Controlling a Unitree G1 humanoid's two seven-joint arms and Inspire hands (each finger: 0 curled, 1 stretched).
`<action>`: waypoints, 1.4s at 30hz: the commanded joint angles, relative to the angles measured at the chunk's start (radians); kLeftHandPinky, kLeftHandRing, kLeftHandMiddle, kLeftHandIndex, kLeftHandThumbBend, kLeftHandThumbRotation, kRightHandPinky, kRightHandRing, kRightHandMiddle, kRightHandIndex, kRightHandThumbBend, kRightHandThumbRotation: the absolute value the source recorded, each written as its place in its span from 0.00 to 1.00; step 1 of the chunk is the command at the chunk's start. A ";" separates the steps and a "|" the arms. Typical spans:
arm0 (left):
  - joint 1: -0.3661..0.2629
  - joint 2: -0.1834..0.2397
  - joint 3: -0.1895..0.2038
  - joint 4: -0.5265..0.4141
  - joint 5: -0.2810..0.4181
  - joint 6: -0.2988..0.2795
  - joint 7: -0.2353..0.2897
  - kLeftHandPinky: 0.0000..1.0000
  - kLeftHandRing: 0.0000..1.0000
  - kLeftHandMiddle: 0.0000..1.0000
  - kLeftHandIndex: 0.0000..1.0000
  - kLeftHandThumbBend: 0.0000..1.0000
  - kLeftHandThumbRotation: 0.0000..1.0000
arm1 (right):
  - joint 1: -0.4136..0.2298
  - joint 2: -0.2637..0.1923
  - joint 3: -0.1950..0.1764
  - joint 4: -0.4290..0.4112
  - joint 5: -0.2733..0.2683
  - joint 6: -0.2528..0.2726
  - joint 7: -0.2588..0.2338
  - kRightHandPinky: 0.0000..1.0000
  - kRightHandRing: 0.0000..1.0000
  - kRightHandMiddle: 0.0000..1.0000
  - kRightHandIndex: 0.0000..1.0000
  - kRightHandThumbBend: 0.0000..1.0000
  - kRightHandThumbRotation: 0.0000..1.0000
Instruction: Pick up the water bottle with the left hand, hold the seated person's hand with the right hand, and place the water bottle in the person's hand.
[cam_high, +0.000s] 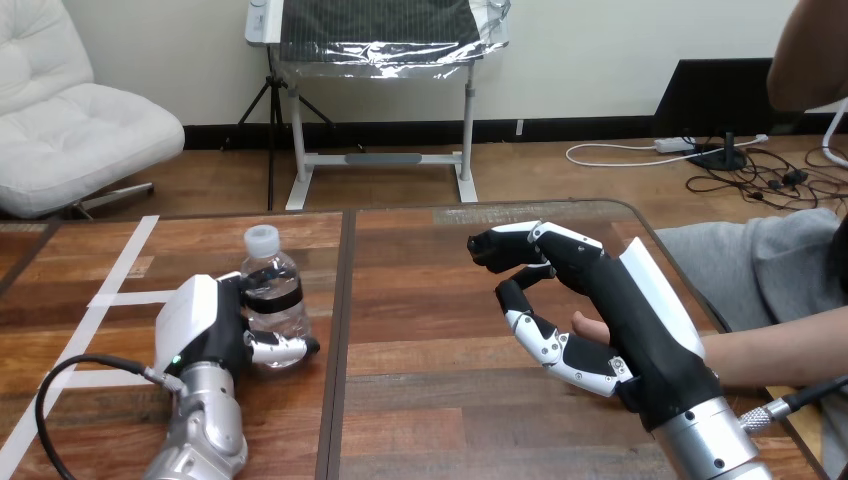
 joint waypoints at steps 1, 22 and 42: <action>-0.068 -0.009 -0.020 0.025 0.017 -0.018 0.032 0.45 0.51 0.56 0.57 0.76 0.02 | -0.033 -0.010 -0.017 -0.055 0.011 0.008 -0.001 0.63 0.71 0.71 0.69 0.22 0.00; -0.052 -0.016 -0.020 0.027 0.015 -0.082 0.082 0.37 0.40 0.44 0.50 0.63 0.00 | -0.025 -0.014 -0.023 -0.062 0.013 0.011 -0.001 0.66 0.71 0.70 0.68 0.24 0.00; -0.016 -0.019 0.017 0.018 -0.026 -0.194 0.136 0.39 0.43 0.47 0.51 0.58 0.00 | -0.018 -0.015 -0.024 -0.067 0.010 0.019 -0.001 0.67 0.71 0.69 0.67 0.25 0.00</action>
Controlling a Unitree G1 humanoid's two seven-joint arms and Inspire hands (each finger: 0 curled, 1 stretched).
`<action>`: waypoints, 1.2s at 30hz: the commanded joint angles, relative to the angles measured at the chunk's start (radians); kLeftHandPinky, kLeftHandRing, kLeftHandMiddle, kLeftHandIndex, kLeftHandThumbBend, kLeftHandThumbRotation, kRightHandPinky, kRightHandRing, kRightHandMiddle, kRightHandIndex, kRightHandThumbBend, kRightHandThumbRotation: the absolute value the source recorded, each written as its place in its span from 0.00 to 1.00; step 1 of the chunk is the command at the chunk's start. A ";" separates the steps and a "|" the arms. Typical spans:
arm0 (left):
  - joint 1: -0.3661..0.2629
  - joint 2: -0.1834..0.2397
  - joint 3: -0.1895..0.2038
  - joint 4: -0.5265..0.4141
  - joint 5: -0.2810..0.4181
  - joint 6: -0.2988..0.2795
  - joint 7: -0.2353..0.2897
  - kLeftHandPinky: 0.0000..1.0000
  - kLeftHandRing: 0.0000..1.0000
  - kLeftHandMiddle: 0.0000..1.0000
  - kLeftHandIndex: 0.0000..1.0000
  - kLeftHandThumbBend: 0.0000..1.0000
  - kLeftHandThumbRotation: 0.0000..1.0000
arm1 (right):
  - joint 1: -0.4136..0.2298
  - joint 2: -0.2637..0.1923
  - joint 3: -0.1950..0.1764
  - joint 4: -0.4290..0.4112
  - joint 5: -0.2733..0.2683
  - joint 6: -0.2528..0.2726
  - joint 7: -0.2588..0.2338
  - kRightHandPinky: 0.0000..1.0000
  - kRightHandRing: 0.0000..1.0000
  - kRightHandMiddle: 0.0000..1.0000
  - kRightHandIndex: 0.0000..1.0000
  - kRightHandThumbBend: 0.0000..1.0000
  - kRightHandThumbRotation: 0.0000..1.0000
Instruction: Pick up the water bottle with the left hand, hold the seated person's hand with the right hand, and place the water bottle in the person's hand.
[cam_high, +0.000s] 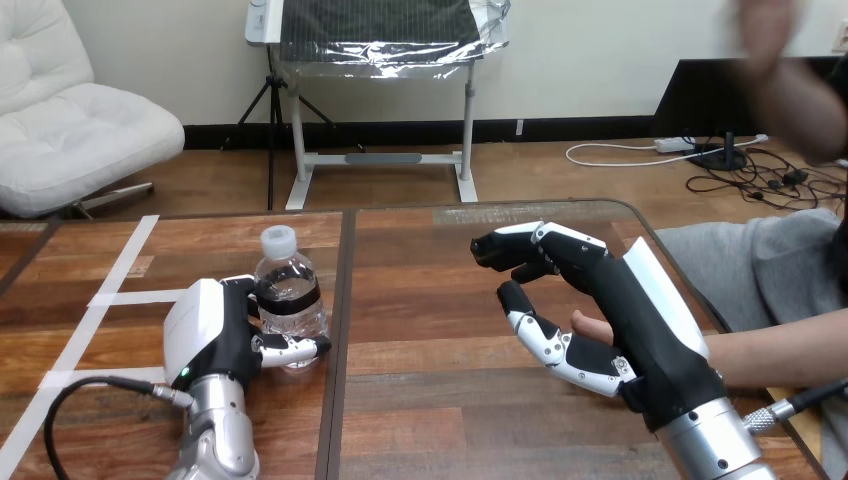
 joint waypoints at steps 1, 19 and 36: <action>-0.041 0.007 0.014 -0.026 -0.013 -0.054 0.031 0.39 0.43 0.47 0.51 0.58 0.00 | -0.026 -0.012 -0.019 -0.054 0.010 0.005 -0.001 0.68 0.71 0.69 0.67 0.25 0.00; -0.017 -0.005 0.056 -0.038 -0.088 -0.152 0.047 0.38 0.41 0.46 0.51 0.58 0.00 | -0.029 -0.010 -0.016 -0.054 0.009 0.012 0.001 0.67 0.71 0.69 0.67 0.24 0.00; 0.015 -0.042 0.114 -0.120 -0.168 -0.191 0.022 0.40 0.42 0.45 0.52 0.59 0.00 | -0.030 -0.008 -0.014 -0.060 0.000 0.023 -0.002 0.67 0.71 0.69 0.67 0.25 0.00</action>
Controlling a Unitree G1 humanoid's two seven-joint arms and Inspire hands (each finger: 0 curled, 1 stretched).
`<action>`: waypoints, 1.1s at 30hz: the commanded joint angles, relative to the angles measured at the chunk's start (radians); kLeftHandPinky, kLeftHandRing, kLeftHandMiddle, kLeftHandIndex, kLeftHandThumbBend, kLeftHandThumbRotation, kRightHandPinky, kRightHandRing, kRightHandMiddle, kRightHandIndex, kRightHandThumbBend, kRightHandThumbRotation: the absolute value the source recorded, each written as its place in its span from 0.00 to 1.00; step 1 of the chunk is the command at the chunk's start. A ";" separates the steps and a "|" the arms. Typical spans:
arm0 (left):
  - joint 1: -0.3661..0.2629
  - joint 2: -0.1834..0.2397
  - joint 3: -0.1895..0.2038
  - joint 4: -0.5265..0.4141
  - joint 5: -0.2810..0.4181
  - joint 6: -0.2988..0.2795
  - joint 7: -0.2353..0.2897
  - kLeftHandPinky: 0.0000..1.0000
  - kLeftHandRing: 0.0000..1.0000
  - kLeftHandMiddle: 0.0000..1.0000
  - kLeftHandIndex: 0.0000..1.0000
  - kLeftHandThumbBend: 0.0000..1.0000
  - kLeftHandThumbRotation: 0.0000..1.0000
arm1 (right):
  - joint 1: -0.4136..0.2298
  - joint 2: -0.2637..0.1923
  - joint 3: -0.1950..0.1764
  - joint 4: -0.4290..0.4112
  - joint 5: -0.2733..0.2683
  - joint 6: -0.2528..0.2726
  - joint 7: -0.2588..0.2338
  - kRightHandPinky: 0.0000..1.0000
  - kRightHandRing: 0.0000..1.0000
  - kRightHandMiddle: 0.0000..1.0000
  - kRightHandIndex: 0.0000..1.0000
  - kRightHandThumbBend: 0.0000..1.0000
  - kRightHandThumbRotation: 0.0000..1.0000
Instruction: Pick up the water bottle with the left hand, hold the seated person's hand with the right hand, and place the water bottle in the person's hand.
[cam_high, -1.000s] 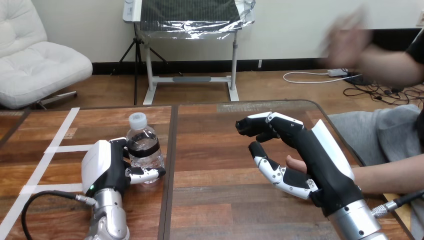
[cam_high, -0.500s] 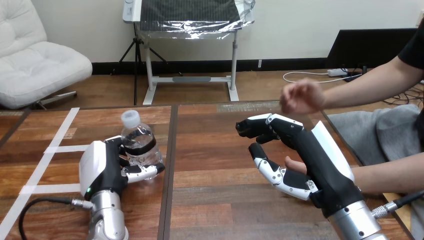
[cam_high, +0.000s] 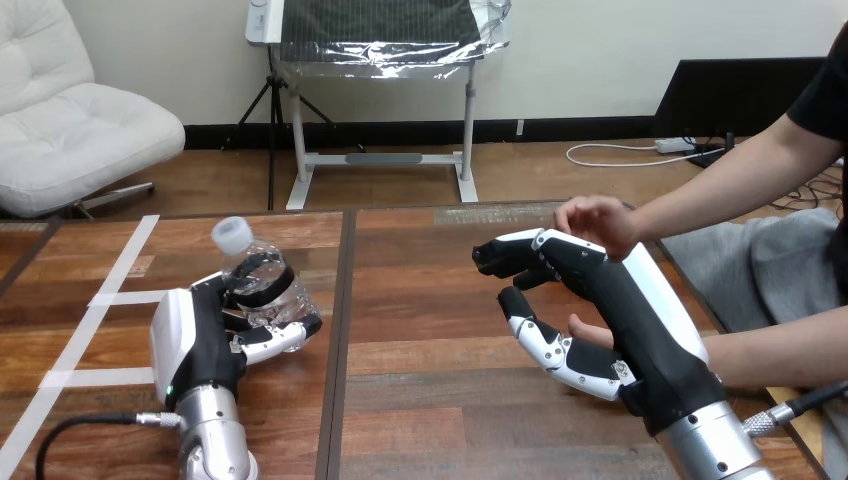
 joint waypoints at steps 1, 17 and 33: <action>-0.029 -0.015 0.022 -0.108 -0.019 -0.062 -0.001 0.40 0.42 0.45 0.53 0.59 0.00 | -0.037 -0.008 -0.014 -0.060 0.006 0.005 -0.004 0.67 0.71 0.69 0.67 0.25 0.00; 0.085 -0.029 0.032 -0.366 -0.047 -0.097 -0.104 0.38 0.40 0.43 0.51 0.58 0.00 | -0.043 -0.011 -0.013 -0.054 -0.001 0.001 -0.005 0.67 0.71 0.69 0.68 0.25 0.00; 0.210 -0.041 0.018 -0.660 -0.033 -0.052 -0.208 0.38 0.40 0.43 0.51 0.58 0.00 | -0.054 -0.031 -0.028 -0.057 0.009 0.014 0.011 0.63 0.70 0.71 0.71 0.27 0.00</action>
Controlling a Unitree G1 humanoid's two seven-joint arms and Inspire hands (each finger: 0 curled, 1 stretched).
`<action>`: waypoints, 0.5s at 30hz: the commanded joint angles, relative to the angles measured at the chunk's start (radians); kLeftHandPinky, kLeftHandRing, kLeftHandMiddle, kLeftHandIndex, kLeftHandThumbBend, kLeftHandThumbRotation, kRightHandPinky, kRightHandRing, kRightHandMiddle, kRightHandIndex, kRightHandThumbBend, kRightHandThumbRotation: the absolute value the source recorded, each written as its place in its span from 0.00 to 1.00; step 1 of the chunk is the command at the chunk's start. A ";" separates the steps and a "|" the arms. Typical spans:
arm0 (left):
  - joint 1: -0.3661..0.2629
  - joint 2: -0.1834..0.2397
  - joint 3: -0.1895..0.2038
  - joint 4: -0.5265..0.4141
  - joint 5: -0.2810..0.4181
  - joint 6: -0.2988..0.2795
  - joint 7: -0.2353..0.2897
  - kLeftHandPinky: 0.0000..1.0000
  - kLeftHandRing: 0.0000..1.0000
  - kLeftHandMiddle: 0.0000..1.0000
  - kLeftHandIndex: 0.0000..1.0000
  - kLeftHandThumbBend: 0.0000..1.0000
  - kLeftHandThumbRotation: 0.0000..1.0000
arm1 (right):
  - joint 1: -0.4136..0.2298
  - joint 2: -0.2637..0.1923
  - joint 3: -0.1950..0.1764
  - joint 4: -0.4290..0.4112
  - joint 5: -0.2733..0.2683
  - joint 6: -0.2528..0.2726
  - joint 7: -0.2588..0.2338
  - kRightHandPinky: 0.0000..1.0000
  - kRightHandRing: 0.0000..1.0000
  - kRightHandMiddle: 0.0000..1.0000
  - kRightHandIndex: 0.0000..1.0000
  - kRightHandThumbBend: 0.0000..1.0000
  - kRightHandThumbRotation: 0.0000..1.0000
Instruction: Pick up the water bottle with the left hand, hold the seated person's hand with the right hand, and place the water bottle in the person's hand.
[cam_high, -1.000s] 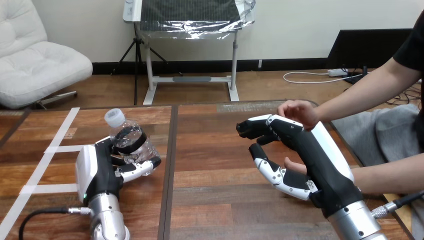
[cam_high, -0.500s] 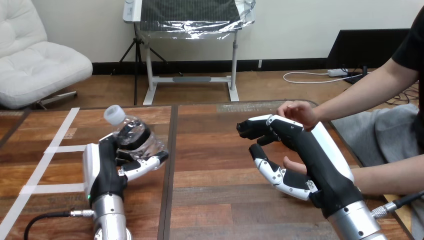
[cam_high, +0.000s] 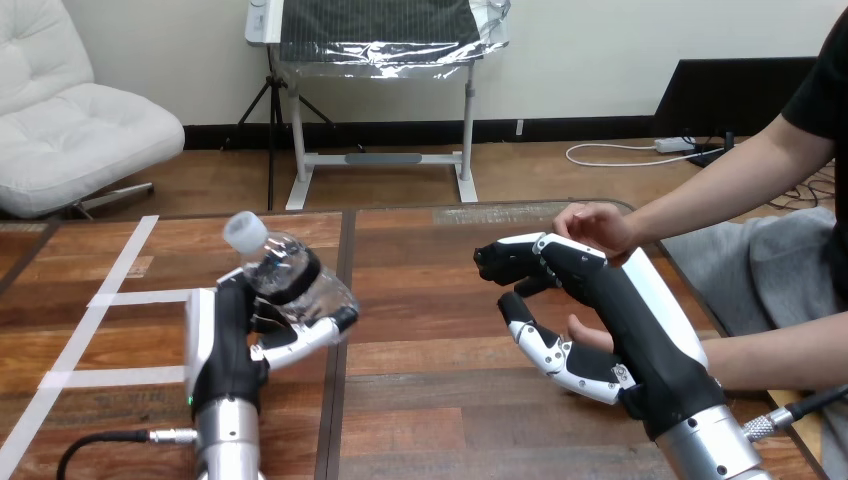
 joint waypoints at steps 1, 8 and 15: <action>0.001 0.004 -0.006 -0.312 0.010 0.024 -0.052 0.38 0.40 0.43 0.51 0.58 0.00 | -0.068 -0.040 -0.035 -0.057 0.009 0.002 0.014 0.63 0.70 0.71 0.71 0.28 0.00; 0.041 -0.005 -0.010 -0.406 0.027 0.069 -0.082 0.39 0.40 0.42 0.51 0.60 0.00 | -0.082 -0.097 -0.069 -0.058 -0.032 -0.006 0.021 0.62 0.72 0.74 0.74 0.34 0.00; 0.070 -0.010 -0.012 -0.472 0.040 0.105 -0.106 0.39 0.40 0.42 0.51 0.60 0.00 | -0.084 -0.172 -0.116 -0.105 -0.073 0.075 0.052 0.68 0.76 0.77 0.76 0.43 0.00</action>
